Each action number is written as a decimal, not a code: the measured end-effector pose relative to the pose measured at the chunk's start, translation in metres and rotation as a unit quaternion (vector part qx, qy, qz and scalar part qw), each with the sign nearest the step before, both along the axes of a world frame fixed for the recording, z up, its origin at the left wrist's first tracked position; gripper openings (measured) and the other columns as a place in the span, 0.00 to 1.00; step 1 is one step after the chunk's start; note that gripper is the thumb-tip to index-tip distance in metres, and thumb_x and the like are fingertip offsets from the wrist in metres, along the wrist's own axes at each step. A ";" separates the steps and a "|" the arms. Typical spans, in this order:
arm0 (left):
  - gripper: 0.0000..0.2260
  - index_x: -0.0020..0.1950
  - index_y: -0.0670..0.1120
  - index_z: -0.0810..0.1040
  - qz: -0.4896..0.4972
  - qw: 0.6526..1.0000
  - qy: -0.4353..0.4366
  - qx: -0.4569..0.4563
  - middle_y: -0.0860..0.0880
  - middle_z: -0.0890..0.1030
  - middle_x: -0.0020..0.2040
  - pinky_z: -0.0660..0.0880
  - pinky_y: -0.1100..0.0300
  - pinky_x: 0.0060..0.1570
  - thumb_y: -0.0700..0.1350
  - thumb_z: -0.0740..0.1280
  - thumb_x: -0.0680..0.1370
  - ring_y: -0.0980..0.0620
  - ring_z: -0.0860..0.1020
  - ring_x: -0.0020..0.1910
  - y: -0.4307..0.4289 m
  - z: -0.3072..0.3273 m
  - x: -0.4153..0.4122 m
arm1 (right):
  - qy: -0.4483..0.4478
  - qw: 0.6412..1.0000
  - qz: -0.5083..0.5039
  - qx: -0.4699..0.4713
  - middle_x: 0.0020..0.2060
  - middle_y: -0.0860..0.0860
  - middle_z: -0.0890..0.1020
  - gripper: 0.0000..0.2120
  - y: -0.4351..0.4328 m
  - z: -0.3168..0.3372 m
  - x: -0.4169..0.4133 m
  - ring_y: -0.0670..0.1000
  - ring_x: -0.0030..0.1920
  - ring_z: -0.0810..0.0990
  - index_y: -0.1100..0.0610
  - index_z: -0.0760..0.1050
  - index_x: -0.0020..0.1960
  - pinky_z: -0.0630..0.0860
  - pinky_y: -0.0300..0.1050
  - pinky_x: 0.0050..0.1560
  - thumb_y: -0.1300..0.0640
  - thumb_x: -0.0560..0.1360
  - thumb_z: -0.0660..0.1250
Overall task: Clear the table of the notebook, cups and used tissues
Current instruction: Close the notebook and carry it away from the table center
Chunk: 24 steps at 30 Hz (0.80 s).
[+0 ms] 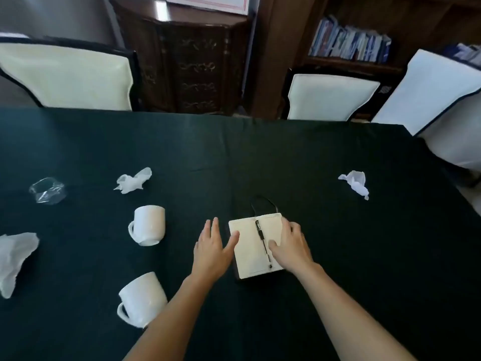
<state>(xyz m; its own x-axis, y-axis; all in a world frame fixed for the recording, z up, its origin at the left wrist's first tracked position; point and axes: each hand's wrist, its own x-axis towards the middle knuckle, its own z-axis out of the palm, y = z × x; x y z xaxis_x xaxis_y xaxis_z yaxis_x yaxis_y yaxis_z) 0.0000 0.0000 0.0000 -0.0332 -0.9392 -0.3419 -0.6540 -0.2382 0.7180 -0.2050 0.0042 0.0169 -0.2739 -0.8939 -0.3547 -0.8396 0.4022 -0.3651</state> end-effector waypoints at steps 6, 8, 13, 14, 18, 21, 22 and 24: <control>0.37 0.86 0.47 0.52 0.041 0.995 0.058 0.076 0.46 0.55 0.86 0.59 0.47 0.79 0.65 0.58 0.83 0.47 0.58 0.84 0.002 -0.034 -0.016 | 0.005 0.999 0.008 0.041 0.74 0.57 0.66 0.34 -0.012 -0.034 0.003 0.59 0.70 0.72 0.54 0.55 0.81 0.75 0.54 0.63 0.49 0.80 0.65; 0.37 0.86 0.47 0.52 0.067 0.991 0.074 0.091 0.44 0.58 0.85 0.63 0.49 0.77 0.64 0.59 0.83 0.46 0.61 0.83 0.002 -0.041 -0.021 | 0.003 0.999 0.022 0.035 0.72 0.57 0.68 0.32 -0.017 -0.044 0.003 0.59 0.67 0.74 0.54 0.56 0.80 0.75 0.52 0.61 0.49 0.80 0.65; 0.36 0.85 0.45 0.55 0.150 0.976 0.090 0.126 0.41 0.68 0.80 0.68 0.51 0.72 0.62 0.61 0.83 0.44 0.69 0.78 0.006 -0.054 -0.033 | -0.016 0.998 0.044 0.031 0.66 0.57 0.73 0.27 -0.027 -0.063 0.000 0.58 0.62 0.76 0.53 0.62 0.76 0.72 0.50 0.54 0.50 0.80 0.64; 0.35 0.84 0.44 0.56 0.161 0.974 0.088 0.130 0.41 0.69 0.79 0.68 0.52 0.70 0.61 0.62 0.83 0.44 0.70 0.77 0.007 -0.056 -0.035 | -0.018 0.998 0.047 0.028 0.65 0.57 0.73 0.25 -0.029 -0.066 -0.002 0.59 0.61 0.75 0.53 0.63 0.75 0.73 0.51 0.55 0.50 0.80 0.64; 0.34 0.84 0.44 0.59 0.184 0.970 0.073 0.145 0.43 0.76 0.71 0.70 0.55 0.62 0.59 0.64 0.83 0.45 0.74 0.70 0.010 -0.063 -0.046 | -0.035 0.998 0.039 0.025 0.61 0.57 0.76 0.21 -0.033 -0.074 -0.011 0.59 0.57 0.78 0.56 0.68 0.69 0.72 0.50 0.49 0.51 0.79 0.66; 0.34 0.83 0.45 0.61 0.198 0.965 0.070 0.155 0.43 0.78 0.69 0.73 0.52 0.62 0.57 0.67 0.82 0.45 0.76 0.67 0.009 -0.063 -0.054 | -0.066 0.997 0.028 0.016 0.55 0.55 0.81 0.18 -0.033 -0.079 -0.015 0.58 0.53 0.80 0.56 0.71 0.66 0.75 0.50 0.48 0.51 0.79 0.67; 0.33 0.83 0.45 0.62 0.211 0.961 0.075 0.161 0.42 0.77 0.70 0.73 0.52 0.60 0.56 0.69 0.81 0.45 0.76 0.66 0.008 -0.062 -0.055 | -0.078 0.997 0.022 0.016 0.52 0.54 0.83 0.17 -0.033 -0.081 -0.015 0.57 0.52 0.80 0.56 0.71 0.65 0.77 0.50 0.49 0.52 0.79 0.67; 0.33 0.81 0.45 0.64 0.244 0.951 0.089 0.166 0.43 0.78 0.67 0.72 0.54 0.56 0.52 0.72 0.80 0.47 0.76 0.60 0.007 -0.059 -0.059 | -0.099 0.995 0.008 0.016 0.48 0.51 0.84 0.15 -0.030 -0.085 -0.016 0.55 0.50 0.81 0.54 0.71 0.64 0.79 0.51 0.51 0.54 0.79 0.68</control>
<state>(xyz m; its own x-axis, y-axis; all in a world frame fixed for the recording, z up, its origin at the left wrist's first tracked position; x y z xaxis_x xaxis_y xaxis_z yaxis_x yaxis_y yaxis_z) -0.0592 0.0073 -0.0593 0.2941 -0.6994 -0.6514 -0.2819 -0.7147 0.6401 -0.2210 -0.0260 -0.0681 -0.1827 -0.8848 -0.4288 -0.7586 0.4042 -0.5110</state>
